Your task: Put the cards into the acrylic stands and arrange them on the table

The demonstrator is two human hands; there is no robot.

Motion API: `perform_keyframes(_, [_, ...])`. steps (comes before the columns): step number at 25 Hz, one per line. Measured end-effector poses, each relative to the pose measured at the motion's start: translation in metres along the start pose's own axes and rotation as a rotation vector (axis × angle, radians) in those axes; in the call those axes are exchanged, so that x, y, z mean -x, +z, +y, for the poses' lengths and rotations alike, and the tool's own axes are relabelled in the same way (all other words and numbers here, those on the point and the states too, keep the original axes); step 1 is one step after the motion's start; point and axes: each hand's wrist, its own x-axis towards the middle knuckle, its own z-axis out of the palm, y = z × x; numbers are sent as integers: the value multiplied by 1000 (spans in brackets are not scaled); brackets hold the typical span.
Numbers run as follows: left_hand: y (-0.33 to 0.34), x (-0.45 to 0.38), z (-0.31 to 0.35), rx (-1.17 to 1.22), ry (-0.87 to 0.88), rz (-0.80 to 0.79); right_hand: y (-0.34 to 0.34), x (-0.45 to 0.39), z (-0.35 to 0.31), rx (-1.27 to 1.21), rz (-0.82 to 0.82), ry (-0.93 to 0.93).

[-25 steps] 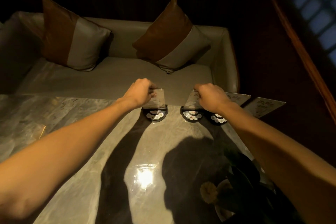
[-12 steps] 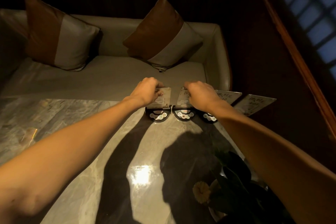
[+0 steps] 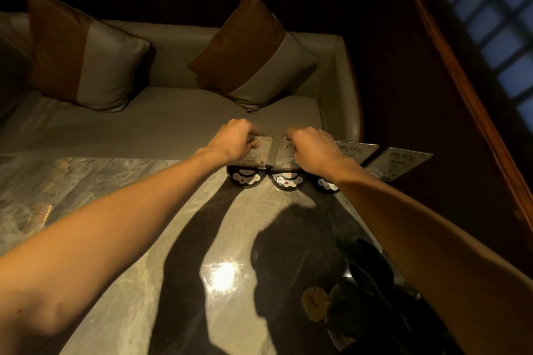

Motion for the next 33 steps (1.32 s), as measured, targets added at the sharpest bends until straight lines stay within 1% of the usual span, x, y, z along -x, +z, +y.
perform_keyframes(3, [0,3,-3,26,-32,1,1,0,0,-15,-4,4])
perform_keyframes(7, [2,6,-6,-6,-42,-3,3,2,0,-13,20,1])
perform_keyframes(9, [3,6,-7,-10,-46,-6,2,3,0,-21,6,-1])
perform_keyframes(16, [7,6,-10,-71,27,36,6,5,1,-31,39,9])
perform_keyframes(21, [8,5,-12,-88,41,29,7,3,2,-38,17,5])
perform_keyframes(28, [3,7,-7,-152,39,-48,1,6,-1,-52,-7,-8])
perform_keyframes(33, [-1,7,-4,-194,45,-90,2,13,3,-2,71,-74])
